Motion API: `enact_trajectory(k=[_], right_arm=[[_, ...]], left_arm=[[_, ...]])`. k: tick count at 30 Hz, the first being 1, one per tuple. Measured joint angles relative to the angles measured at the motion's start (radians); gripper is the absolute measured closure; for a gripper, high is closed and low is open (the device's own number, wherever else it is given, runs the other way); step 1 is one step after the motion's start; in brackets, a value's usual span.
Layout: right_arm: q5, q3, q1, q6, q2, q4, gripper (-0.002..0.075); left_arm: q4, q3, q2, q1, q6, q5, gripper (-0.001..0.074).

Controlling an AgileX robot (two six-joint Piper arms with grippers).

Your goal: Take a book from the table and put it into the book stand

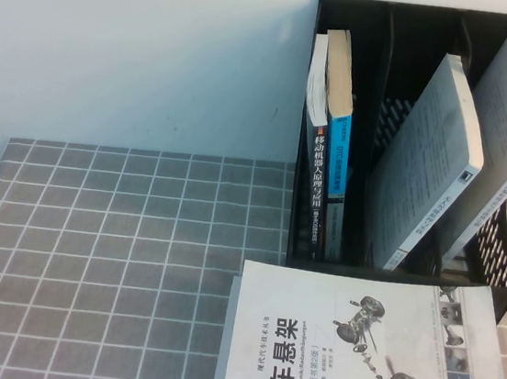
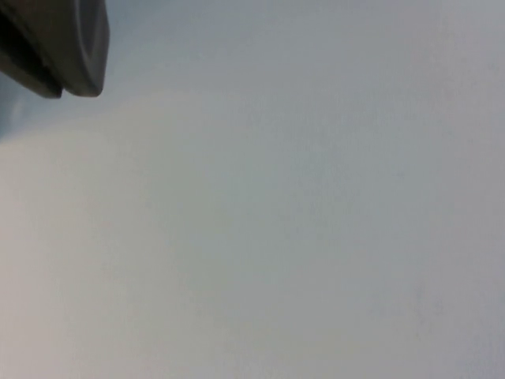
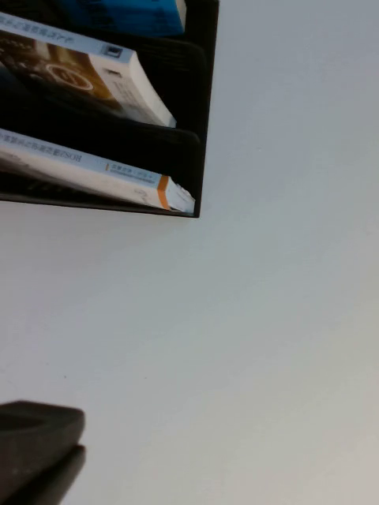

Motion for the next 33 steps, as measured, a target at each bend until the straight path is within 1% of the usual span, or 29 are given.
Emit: enact_trajectory(k=[4, 6, 7, 9, 12, 15, 18, 20, 22, 26, 28, 30, 33], right_arm=[[0.187, -0.137, 0.000, 0.002, 0.000, 0.002, 0.0729], [0.308, -0.213, 0.000, 0.006, 0.000, 0.012, 0.0729], [0.402, -0.258, 0.000, 0.013, 0.000, 0.025, 0.0729], [0.541, -0.335, 0.000, 0.022, 0.000, 0.038, 0.0729], [0.743, -0.440, 0.000, 0.038, 0.005, 0.047, 0.0729], [0.913, -0.495, 0.000, 0.035, 0.056, 0.083, 0.0729], [1.022, -0.501, 0.000, -0.013, 0.152, 0.173, 0.0729], [1.045, -0.501, 0.000, -0.078, 0.238, 0.257, 0.0729], [1.039, -0.501, 0.000, -0.143, 0.330, 0.328, 0.0729], [0.988, -0.501, 0.000, -0.290, 0.568, 0.453, 0.0729], [0.952, -0.501, 0.000, -0.377, 0.703, 0.520, 0.0729], [0.908, -0.501, 0.000, -0.474, 0.828, 0.593, 0.0729], [0.831, -0.501, 0.000, -0.595, 0.983, 0.684, 0.0729]], left_arm=[[-0.052, -0.098, 0.150, 0.000, -0.022, 0.011, 0.0738], [-0.105, -0.163, 0.220, 0.000, -0.049, 0.030, 0.0738], [-0.118, -0.194, 0.247, 0.000, -0.059, 0.053, 0.0738], [-0.136, -0.286, 0.315, 0.000, -0.071, 0.176, 0.0738], [-0.144, -0.436, 0.427, 0.000, -0.081, 0.461, 0.0738], [-0.183, -0.548, 0.536, 0.000, -0.085, 0.689, 0.0738], [-0.275, -0.594, 0.639, 0.000, -0.051, 0.814, 0.0738], [-0.396, -0.600, 0.705, 0.000, 0.025, 0.856, 0.0738], [-0.551, -0.602, 0.763, 0.000, 0.153, 0.897, 0.0738], [-0.946, -0.606, 0.883, 0.000, 0.502, 0.999, 0.0738], [-1.121, -0.606, 0.946, 0.000, 0.629, 1.049, 0.0738], [-1.249, -0.606, 1.000, 0.000, 0.738, 1.089, 0.0738], [-1.341, -0.607, 1.081, 0.000, 0.814, 1.114, 0.0738]])
